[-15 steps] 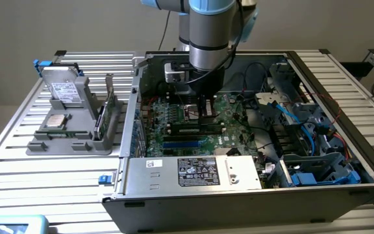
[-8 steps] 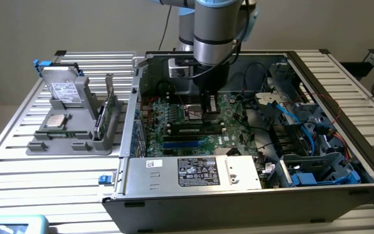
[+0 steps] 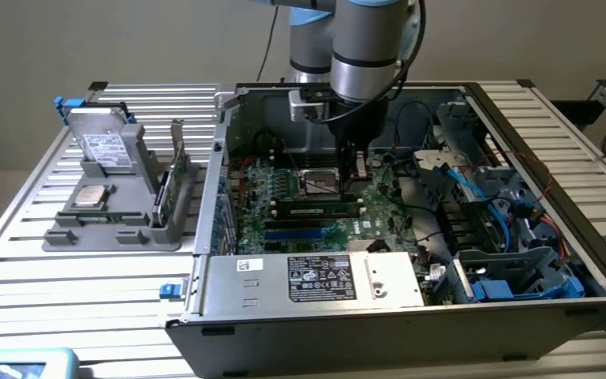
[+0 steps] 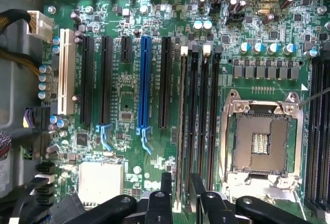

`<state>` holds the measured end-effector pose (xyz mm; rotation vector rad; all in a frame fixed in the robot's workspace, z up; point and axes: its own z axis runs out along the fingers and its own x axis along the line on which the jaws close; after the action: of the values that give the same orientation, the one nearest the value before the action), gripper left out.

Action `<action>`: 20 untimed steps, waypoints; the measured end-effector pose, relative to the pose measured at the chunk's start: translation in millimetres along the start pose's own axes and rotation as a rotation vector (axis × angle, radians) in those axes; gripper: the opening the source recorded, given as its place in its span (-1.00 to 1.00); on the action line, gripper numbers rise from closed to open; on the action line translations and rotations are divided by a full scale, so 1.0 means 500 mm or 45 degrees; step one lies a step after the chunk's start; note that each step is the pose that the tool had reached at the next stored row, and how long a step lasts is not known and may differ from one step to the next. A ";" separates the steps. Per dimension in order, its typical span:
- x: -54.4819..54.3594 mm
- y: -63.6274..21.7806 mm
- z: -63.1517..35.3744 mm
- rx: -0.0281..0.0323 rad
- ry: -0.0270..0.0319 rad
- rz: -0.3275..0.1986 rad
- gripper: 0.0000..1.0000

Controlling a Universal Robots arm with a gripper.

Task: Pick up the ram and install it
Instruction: 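Insert the ram into the slot, then press down the ram until it locks into place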

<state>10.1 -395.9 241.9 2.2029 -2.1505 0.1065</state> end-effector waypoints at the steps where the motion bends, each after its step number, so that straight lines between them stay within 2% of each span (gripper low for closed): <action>1: 0.000 -0.003 0.000 -0.0079 -0.0002 -0.001 -0.44; 2: 0.000 -0.003 0.000 -0.0104 -0.0001 -0.001 -0.44; 12: 0.000 -0.003 -0.001 -0.0106 0.0001 -0.001 -0.44; 13: 0.000 -0.003 -0.001 -0.0106 0.0000 -0.001 -0.48; 15: 0.000 -0.003 -0.001 -0.0106 0.0001 -0.001 -0.73; 20: 0.000 -0.003 0.000 -0.0107 0.0005 -0.001 -0.79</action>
<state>11.8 -396.0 242.0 2.1989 -2.1459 0.0976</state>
